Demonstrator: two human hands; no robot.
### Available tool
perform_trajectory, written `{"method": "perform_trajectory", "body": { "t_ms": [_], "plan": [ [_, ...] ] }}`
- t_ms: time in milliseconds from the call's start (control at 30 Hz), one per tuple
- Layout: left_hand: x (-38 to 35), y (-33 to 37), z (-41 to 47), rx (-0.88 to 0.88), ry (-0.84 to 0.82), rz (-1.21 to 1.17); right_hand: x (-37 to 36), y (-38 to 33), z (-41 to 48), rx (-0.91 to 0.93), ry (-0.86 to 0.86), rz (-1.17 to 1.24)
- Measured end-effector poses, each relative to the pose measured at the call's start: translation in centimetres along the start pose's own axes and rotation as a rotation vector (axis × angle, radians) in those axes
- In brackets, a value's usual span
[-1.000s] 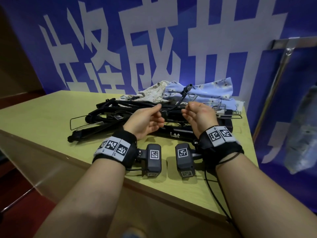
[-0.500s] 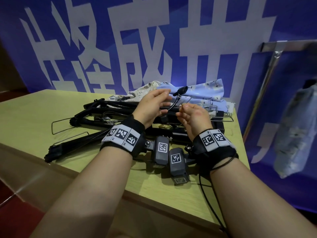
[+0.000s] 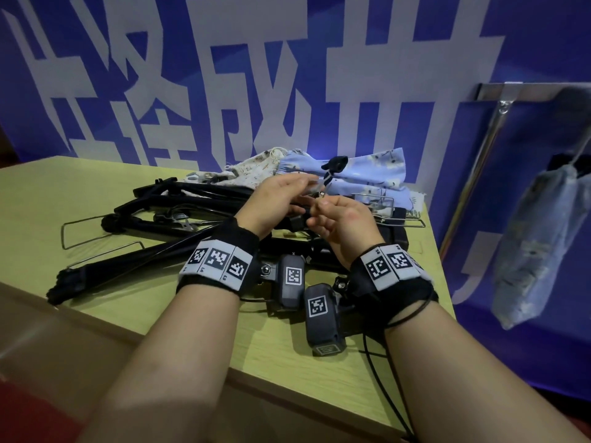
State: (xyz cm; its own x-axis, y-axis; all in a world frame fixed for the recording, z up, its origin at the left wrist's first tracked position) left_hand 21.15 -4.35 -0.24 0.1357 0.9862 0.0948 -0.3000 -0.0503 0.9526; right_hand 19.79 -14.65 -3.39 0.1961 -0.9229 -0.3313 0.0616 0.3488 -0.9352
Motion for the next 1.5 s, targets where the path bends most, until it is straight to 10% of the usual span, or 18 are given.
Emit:
{"method": "perform_trajectory", "body": {
  "t_ms": [800, 1500],
  "plan": [
    [1.0, -0.4, -1.9, -0.088, 0.039, -0.308, -2.1, 0.7, -1.6, -0.075, -0.171, -0.145],
    [1.5, -0.6, -2.2, -0.094, 0.091, -0.217, 0.2, -1.0, -1.6, 0.055, 0.062, -0.130]
  ]
}}
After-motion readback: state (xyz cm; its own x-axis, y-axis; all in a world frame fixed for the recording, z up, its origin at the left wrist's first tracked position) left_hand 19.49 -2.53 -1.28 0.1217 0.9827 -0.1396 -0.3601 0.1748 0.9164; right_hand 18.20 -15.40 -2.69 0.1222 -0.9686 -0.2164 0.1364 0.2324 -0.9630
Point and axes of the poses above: each hand's wrist, its own z-axis towards the middle knuckle, its own x-axis out of the back of the hand, y = z × x, the point moved 8 cm from there along z, towards the middle knuckle, and after that the axes turned 6 degrees about -z, right-handed, at the moved point
